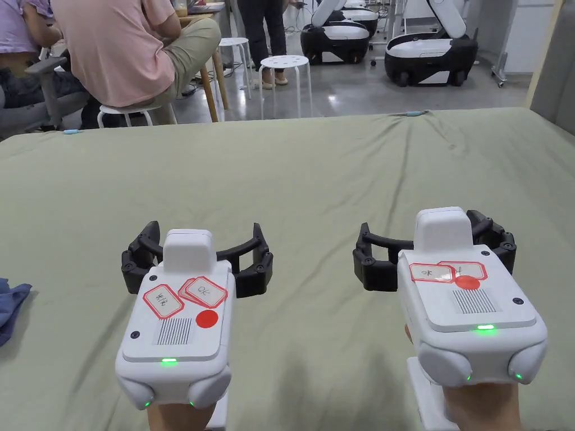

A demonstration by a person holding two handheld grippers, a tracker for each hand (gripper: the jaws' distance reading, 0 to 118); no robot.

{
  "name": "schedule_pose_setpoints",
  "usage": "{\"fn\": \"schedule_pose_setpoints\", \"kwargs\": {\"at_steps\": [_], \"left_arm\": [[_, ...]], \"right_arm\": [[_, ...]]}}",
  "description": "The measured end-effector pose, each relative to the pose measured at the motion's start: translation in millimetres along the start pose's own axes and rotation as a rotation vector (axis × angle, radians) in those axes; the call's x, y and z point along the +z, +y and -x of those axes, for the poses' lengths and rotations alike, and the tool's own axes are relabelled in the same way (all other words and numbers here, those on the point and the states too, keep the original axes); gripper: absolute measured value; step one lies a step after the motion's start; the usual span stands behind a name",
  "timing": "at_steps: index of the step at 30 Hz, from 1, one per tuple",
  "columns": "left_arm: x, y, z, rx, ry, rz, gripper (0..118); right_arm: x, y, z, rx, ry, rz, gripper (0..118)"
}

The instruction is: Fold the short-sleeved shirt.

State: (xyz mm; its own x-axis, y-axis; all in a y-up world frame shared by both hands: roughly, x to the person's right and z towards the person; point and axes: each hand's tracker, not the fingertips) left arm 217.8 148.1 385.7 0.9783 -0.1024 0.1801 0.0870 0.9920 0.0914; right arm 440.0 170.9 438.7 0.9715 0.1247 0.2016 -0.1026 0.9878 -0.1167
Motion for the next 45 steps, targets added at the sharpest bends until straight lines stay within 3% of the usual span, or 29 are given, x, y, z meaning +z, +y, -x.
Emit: {"fn": "schedule_pose_setpoints", "kwargs": {"at_steps": [40, 42, 45], "left_arm": [[10, 9, 7, 0.024, 0.016, -0.004, 118], [10, 8, 7, 0.021, 0.018, -0.004, 118], [11, 8, 7, 0.011, 0.018, -0.003, 118]], "right_arm": [[6, 2, 0, -0.009, -0.003, 0.025, 118], [6, 3, -2, -0.044, 0.041, 0.041, 118], [6, 6, -9, -0.163, 0.115, 0.040, 118]]}}
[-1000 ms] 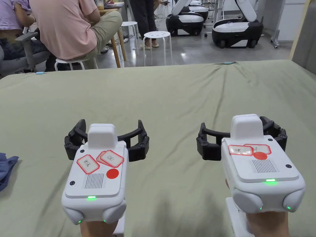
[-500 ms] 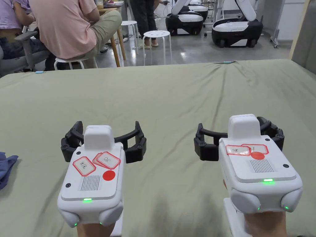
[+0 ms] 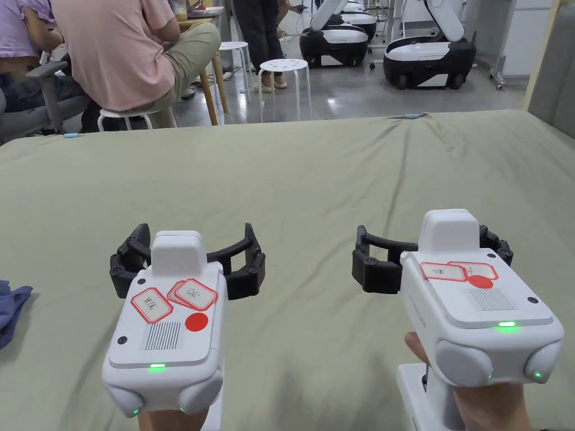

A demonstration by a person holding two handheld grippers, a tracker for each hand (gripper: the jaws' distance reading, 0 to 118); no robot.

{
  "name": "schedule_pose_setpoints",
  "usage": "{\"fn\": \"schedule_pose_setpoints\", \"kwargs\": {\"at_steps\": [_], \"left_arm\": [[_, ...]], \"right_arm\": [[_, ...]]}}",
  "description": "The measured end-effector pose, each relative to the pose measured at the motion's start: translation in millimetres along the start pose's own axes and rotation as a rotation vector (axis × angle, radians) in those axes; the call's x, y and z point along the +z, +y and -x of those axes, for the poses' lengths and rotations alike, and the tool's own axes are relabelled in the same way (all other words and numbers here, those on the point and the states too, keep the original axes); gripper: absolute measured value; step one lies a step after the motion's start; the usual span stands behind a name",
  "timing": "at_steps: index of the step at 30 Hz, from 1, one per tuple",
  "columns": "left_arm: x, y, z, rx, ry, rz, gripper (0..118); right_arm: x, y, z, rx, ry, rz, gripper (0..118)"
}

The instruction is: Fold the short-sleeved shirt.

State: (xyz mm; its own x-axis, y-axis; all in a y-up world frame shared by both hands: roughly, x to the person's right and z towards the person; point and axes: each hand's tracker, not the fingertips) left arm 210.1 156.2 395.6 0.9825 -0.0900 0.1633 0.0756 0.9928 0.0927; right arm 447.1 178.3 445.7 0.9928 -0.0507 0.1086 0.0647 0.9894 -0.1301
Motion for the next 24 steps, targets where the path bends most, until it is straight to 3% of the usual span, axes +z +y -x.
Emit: {"fn": "schedule_pose_setpoints", "kwargs": {"at_steps": [5, 8, 11, 13, 24], "left_arm": [[0, 0, -1, -0.002, -0.001, 0.003, 118], [1, 2, -1, -0.005, -0.003, 0.006, 118], [2, 3, -1, -0.005, 0.000, -0.002, 118], [3, 4, -1, -0.005, 0.001, -0.002, 118], [5, 4, 2, 0.004, 0.011, 0.003, 118]], "right_arm": [[4, 24, 5, -0.191, -0.142, 0.068, 118], [2, 32, 6, -0.162, -0.138, 0.100, 118], [5, 27, 7, -0.064, -0.110, 0.058, 118], [4, 25, 11, -0.074, -0.152, 0.080, 118], [5, 19, 11, -0.086, -0.120, 0.089, 118]]}}
